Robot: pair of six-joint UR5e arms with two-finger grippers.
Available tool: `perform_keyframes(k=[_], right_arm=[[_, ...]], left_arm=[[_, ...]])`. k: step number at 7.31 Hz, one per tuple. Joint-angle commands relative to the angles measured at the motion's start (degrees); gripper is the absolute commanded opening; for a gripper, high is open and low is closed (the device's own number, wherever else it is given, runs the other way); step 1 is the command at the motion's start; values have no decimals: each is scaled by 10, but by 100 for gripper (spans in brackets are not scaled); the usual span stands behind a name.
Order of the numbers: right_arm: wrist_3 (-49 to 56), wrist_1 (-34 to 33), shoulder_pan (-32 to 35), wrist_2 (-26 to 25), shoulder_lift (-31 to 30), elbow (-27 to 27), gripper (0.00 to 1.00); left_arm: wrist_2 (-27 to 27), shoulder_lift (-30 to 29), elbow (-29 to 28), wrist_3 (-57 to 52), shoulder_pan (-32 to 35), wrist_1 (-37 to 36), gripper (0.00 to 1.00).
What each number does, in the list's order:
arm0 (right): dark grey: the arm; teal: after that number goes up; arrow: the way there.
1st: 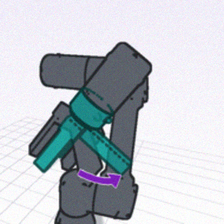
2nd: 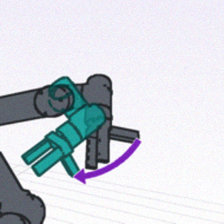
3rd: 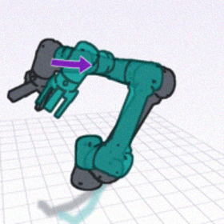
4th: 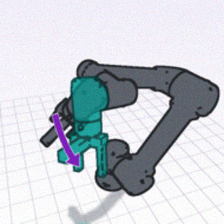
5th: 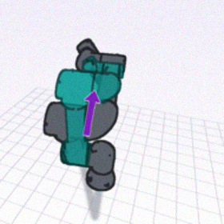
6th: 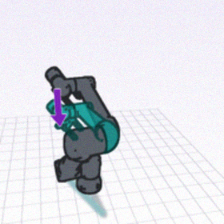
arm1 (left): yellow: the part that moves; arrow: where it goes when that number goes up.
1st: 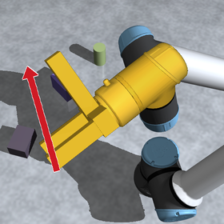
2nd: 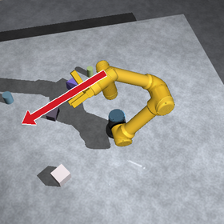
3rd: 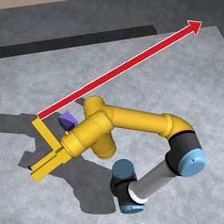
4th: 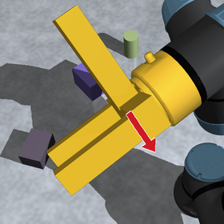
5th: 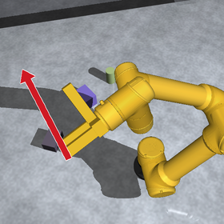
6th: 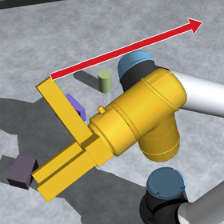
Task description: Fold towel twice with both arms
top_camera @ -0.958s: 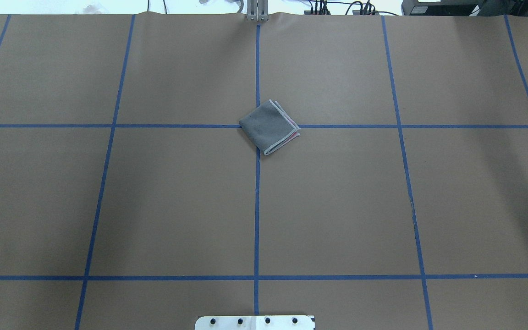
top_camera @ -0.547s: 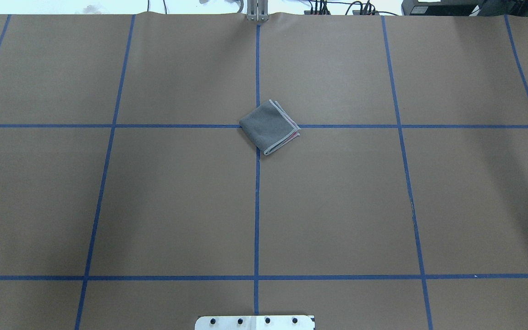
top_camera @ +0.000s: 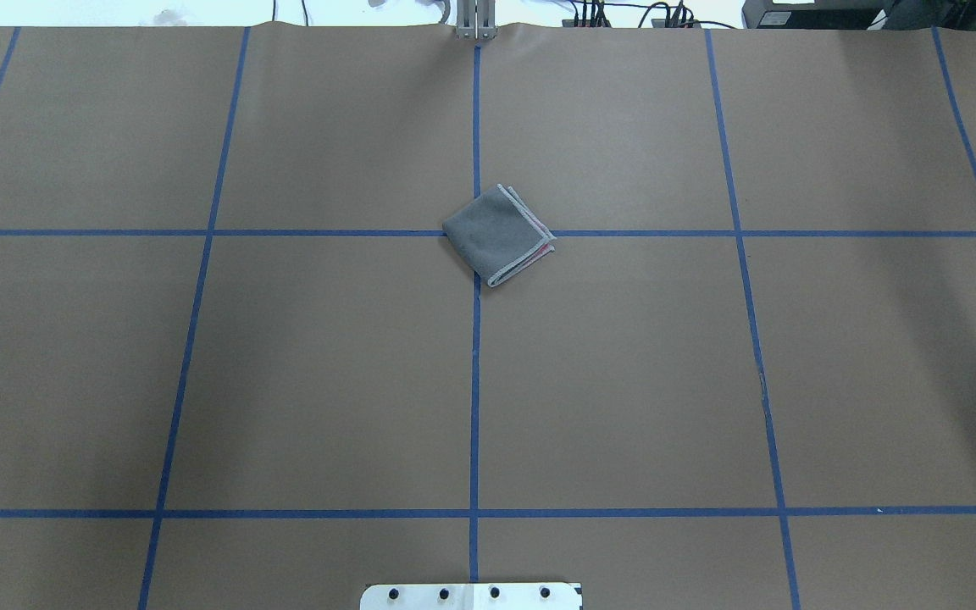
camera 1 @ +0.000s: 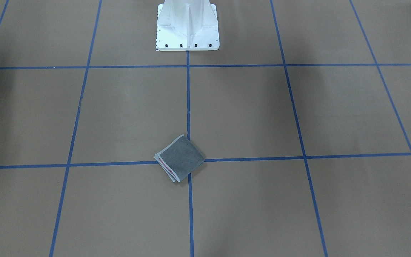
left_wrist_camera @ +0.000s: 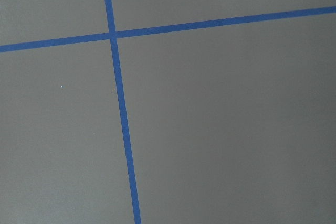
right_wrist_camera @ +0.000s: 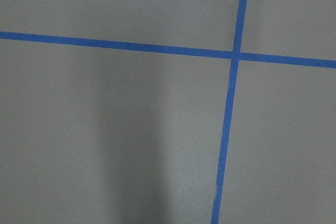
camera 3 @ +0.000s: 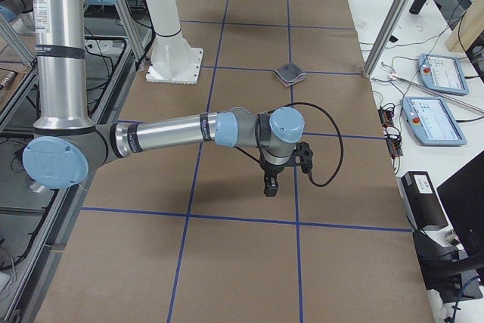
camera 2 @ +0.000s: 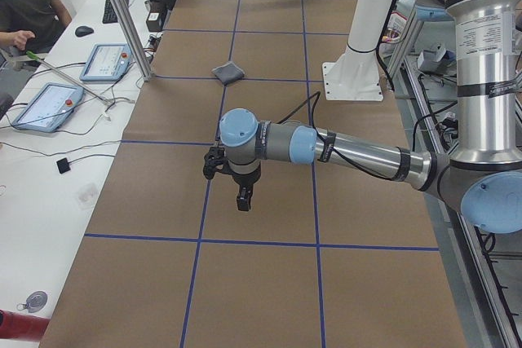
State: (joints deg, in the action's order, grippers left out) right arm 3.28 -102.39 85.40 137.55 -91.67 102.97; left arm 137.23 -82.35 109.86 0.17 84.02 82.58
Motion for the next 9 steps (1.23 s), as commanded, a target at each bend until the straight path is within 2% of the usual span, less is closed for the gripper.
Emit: perform_keyframes(k=[1,9], right_arm=[[0,1,0,2,-16,14,100],[-1,5,-2,-4,-11,13,100]], left_arm=[[0,0,-2,0,0,0,100],[-1,1,-6,-1,0,1,100]])
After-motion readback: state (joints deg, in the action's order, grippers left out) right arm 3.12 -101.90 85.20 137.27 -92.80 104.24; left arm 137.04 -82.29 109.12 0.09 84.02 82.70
